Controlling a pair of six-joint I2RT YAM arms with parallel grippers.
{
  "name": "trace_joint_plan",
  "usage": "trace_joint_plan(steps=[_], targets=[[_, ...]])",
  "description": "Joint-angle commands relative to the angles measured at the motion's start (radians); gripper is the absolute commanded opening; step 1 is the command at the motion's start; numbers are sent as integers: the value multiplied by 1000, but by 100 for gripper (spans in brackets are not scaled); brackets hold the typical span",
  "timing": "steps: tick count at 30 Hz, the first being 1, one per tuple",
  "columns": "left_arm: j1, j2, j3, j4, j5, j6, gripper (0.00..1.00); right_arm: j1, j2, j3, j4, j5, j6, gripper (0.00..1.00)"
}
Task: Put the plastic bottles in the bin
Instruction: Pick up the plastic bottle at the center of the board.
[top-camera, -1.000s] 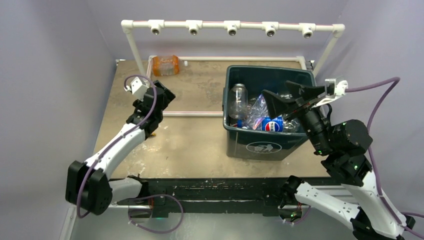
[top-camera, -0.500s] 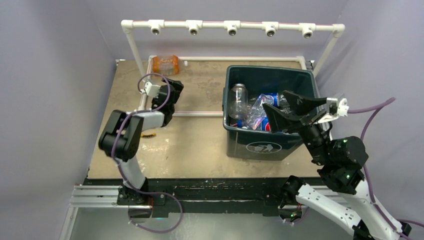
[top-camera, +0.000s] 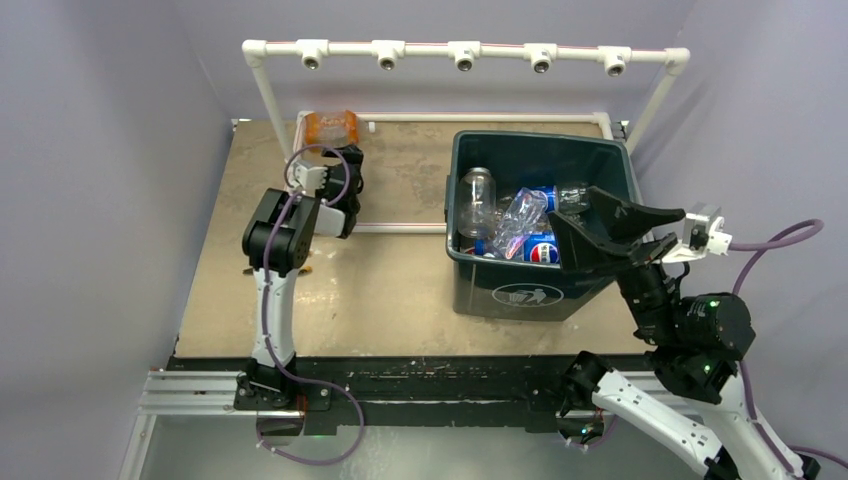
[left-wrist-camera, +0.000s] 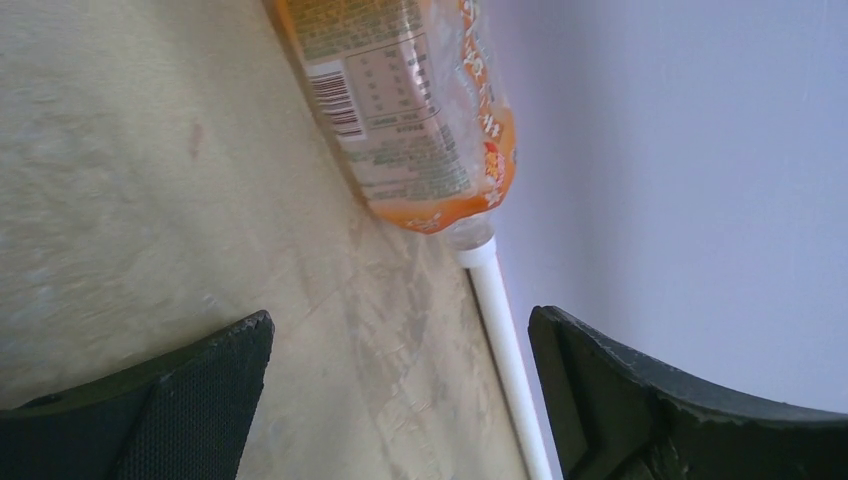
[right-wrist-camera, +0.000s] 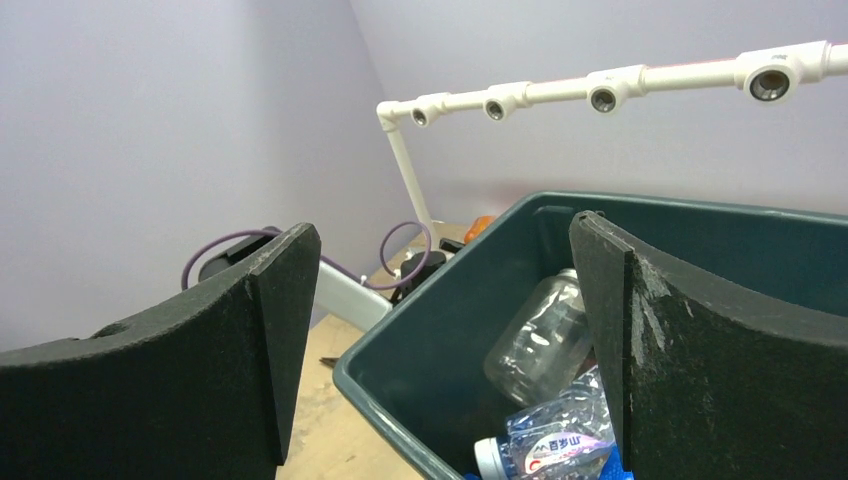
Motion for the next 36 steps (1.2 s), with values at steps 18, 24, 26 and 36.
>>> trace_joint_plan(steps=[18, 24, 26, 36], targets=[[27, 288, 457, -213, -173, -76, 95, -2, 22, -10, -69, 60, -69, 97], [50, 349, 499, -212, -161, -87, 77, -3, 41, 6, -83, 76, -92, 97], [57, 373, 510, -195, -145, -83, 70, -3, 43, 4, -84, 83, -95, 97], [62, 377, 450, -63, -99, -69, 46, -3, 36, -21, -73, 100, -97, 97]])
